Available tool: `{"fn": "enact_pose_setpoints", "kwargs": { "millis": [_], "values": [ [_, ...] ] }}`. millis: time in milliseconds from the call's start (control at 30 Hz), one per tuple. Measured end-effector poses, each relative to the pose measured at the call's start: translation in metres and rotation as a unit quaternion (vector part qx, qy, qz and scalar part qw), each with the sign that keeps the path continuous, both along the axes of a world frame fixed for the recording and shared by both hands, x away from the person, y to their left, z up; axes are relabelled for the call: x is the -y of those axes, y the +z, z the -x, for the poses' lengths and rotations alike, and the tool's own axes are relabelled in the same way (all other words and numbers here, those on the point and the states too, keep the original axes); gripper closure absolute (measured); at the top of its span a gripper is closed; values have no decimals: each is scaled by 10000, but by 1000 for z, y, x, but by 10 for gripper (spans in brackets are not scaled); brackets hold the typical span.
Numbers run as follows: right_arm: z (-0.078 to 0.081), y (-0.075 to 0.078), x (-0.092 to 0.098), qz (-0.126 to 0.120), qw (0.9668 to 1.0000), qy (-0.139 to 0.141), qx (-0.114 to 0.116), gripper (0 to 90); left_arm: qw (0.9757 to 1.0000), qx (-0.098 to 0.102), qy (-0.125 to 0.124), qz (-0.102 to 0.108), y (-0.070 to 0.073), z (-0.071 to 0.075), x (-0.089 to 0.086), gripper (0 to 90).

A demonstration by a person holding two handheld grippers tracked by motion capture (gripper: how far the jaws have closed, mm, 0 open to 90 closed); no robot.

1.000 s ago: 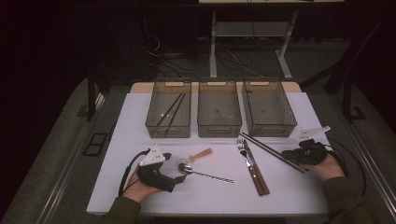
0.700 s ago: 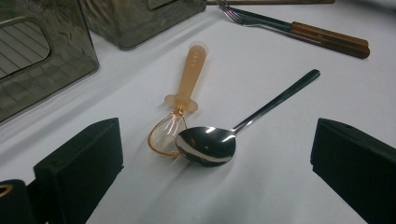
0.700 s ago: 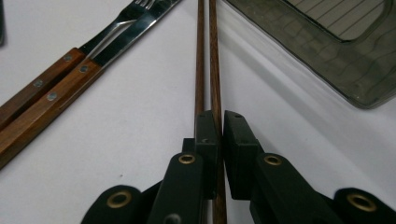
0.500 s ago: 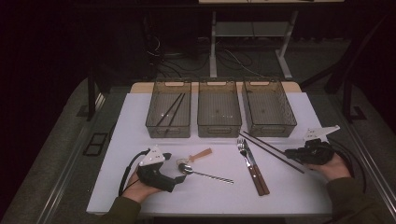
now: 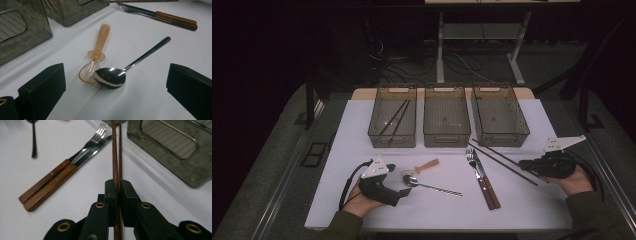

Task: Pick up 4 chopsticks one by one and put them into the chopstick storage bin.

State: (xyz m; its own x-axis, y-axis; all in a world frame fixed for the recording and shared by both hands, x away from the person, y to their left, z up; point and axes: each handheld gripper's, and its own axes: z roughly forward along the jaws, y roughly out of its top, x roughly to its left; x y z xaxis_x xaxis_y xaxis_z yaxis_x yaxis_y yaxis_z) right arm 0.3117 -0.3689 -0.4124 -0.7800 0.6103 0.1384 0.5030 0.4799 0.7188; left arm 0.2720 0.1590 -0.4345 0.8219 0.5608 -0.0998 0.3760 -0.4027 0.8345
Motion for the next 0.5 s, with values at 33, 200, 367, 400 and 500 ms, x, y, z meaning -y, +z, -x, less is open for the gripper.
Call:
{"fn": "enact_pose_setpoints", "kwargs": {
  "millis": [33,200,367,400,500],
  "values": [
    [0,0,0,0,10000,0,0,845,10000,-1,2,10,0,0,0,15],
    [4,6,-2,-103,9999,110,73,845,10000,-3,-5,-12,0,0,0,14],
    [6,10,-6,-163,9997,151,136,844,10000,-7,-19,9,0,1,1,13],
    [7,11,-8,-174,9996,142,148,844,10000,-7,-19,9,0,1,1,13],
    [7,13,-11,-241,9995,144,152,844,10000,-7,-14,4,0,0,0,13]
  ]
}}
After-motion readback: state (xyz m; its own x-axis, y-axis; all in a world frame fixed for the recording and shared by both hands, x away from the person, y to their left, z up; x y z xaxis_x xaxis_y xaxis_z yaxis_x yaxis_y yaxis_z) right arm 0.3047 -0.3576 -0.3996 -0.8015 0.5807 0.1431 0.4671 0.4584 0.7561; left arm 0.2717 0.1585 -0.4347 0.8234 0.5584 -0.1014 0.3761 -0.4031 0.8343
